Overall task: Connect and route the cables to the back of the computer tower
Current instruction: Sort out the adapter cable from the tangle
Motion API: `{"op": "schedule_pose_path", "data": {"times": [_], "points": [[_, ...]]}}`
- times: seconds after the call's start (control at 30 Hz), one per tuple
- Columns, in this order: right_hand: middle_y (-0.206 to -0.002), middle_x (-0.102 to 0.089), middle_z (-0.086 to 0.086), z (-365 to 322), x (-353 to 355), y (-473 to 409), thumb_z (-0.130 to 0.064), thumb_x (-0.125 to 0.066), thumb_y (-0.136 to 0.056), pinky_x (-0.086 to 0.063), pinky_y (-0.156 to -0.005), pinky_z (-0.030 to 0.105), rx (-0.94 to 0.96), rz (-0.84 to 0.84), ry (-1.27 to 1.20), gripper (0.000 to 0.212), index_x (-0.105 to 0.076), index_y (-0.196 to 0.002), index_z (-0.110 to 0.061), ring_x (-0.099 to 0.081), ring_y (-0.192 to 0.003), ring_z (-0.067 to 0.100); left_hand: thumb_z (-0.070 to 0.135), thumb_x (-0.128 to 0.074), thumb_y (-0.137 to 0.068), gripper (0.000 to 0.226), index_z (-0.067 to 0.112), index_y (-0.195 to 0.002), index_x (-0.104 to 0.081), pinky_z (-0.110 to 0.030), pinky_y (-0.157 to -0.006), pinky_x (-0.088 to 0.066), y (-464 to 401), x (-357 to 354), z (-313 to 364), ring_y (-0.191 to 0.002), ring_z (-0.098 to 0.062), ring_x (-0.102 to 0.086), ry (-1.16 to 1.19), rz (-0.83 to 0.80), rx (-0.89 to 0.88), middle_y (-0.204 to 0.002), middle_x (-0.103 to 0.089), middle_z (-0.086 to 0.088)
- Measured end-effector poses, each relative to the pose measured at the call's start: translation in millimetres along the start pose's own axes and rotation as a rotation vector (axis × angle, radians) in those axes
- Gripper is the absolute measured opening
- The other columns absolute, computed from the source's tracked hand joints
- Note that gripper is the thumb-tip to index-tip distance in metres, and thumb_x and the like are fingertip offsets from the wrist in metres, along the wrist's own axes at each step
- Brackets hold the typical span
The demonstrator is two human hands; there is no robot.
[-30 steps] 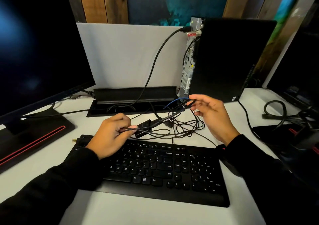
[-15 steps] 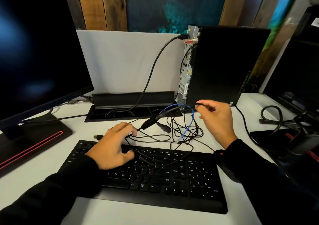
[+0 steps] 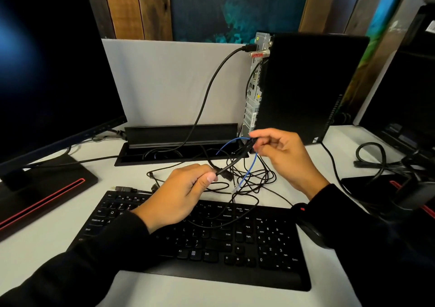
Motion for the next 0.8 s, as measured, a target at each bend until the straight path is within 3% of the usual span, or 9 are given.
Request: {"op": "schedule_pose_path", "data": {"times": [0.07, 0.13, 0.23, 0.3, 0.4, 0.43, 0.5, 0.6, 0.8], "points": [[-0.090, -0.072, -0.002, 20.0, 19.0, -6.8, -0.002, -0.062, -0.096, -0.053, -0.088, 0.028, -0.105, 0.102, 0.079, 0.034, -0.070, -0.121, -0.024, -0.068, -0.091, 0.007, 0.039, -0.040, -0.109, 0.025, 0.029, -0.102, -0.063, -0.035, -0.081, -0.049, -2.0, -5.3, -12.9, -0.091, -0.012, -0.059, -0.050, -0.032, 0.004, -0.090, -0.061, 0.009], [-0.105, -0.071, -0.004, 47.2, 32.0, -12.2, -0.025, -0.064, -0.099, -0.049, -0.094, 0.031, -0.261, 0.164, 0.222, 0.030, -0.067, -0.129, -0.023, -0.066, -0.107, 0.016, 0.037, -0.040, -0.109, 0.024, 0.030, -0.100, -0.060, -0.037, -0.081, -0.048, -3.5, -6.9, -24.3, -0.090, -0.012, -0.056, -0.100, -0.043, -0.004, -0.090, -0.058, 0.009], [-0.129, -0.066, 0.000, 81.2, 22.9, -14.1, -0.056, -0.057, -0.098, -0.044, -0.102, 0.035, -0.427, 0.069, 0.360, 0.053, -0.063, -0.135, -0.020, -0.059, -0.121, 0.020, 0.044, -0.037, -0.108, 0.023, 0.035, -0.100, -0.056, -0.042, -0.084, -0.047, -6.6, -11.6, -30.5, -0.093, -0.010, -0.054, -0.152, -0.080, -0.013, -0.092, -0.054, 0.012], [-0.128, -0.067, 0.001, 92.4, 10.0, -21.1, -0.064, -0.052, -0.097, -0.044, -0.102, 0.039, -0.450, 0.012, 0.323, 0.056, -0.065, -0.130, -0.022, -0.058, -0.118, 0.021, 0.044, -0.036, -0.109, 0.021, 0.036, -0.101, -0.054, -0.043, -0.086, -0.046, -10.7, -17.6, -31.0, -0.093, -0.008, -0.052, -0.193, -0.116, -0.032, -0.092, -0.052, 0.014], [-0.102, -0.070, -0.006, 102.3, -8.3, -30.4, -0.078, -0.060, -0.082, -0.046, -0.102, 0.041, -0.477, -0.021, 0.092, 0.055, -0.072, -0.103, -0.029, -0.062, -0.103, 0.018, 0.043, -0.036, -0.109, 0.022, 0.035, -0.105, -0.056, -0.039, -0.086, -0.046, -16.3, -28.0, -30.9, -0.091, -0.007, -0.051, -0.224, -0.200, -0.070, -0.092, -0.049, 0.013], [-0.093, -0.070, -0.006, 108.6, -14.9, -31.8, -0.070, -0.067, -0.080, -0.048, -0.102, 0.042, -0.499, -0.028, -0.032, 0.046, -0.072, -0.096, -0.028, -0.064, -0.098, 0.018, 0.044, -0.034, -0.109, 0.024, 0.034, -0.107, -0.056, -0.037, -0.086, -0.046, -16.4, -31.7, -32.0, -0.091, -0.007, -0.051, -0.226, -0.232, -0.077, -0.094, -0.049, 0.012], [-0.085, -0.068, -0.006, 113.5, -19.6, -36.2, -0.033, -0.074, -0.090, -0.050, -0.089, 0.037, -0.482, -0.035, -0.159, 0.011, -0.073, -0.098, -0.026, -0.061, -0.087, 0.019, 0.047, -0.032, -0.108, 0.028, 0.034, -0.110, -0.056, -0.037, -0.087, -0.046, -15.9, -37.1, -39.6, -0.092, -0.005, -0.050, -0.256, -0.263, -0.081, -0.096, -0.047, 0.013], [-0.085, -0.071, -0.001, 100.9, -9.4, -41.8, 0.005, -0.059, -0.092, -0.042, -0.064, 0.025, -0.425, 0.011, -0.258, 0.033, -0.072, -0.115, -0.015, -0.056, -0.066, 0.009, 0.049, -0.031, -0.107, 0.026, 0.038, -0.108, -0.054, -0.040, -0.086, -0.046, -14.6, -33.7, -55.5, -0.093, -0.003, -0.050, -0.317, -0.233, -0.056, -0.096, -0.047, 0.018], [-0.083, -0.069, 0.013, 82.0, -3.6, -40.1, 0.020, -0.043, -0.088, -0.047, -0.067, 0.028, -0.349, -0.003, -0.443, 0.045, -0.070, -0.117, -0.003, -0.055, -0.065, 0.019, 0.052, -0.032, -0.104, 0.026, 0.037, -0.103, -0.053, -0.040, -0.077, -0.051, -16.0, -8.9, -76.5, -0.084, -0.010, -0.058, -0.339, -0.097, 0.033, -0.087, -0.057, 0.014]]}}
Point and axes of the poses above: each hand's wrist, its own y-axis away from the middle knuckle, its own x-axis out of the back of the hand, z = x × y, the point moved 8 cm from there along -y, towards the middle knuckle
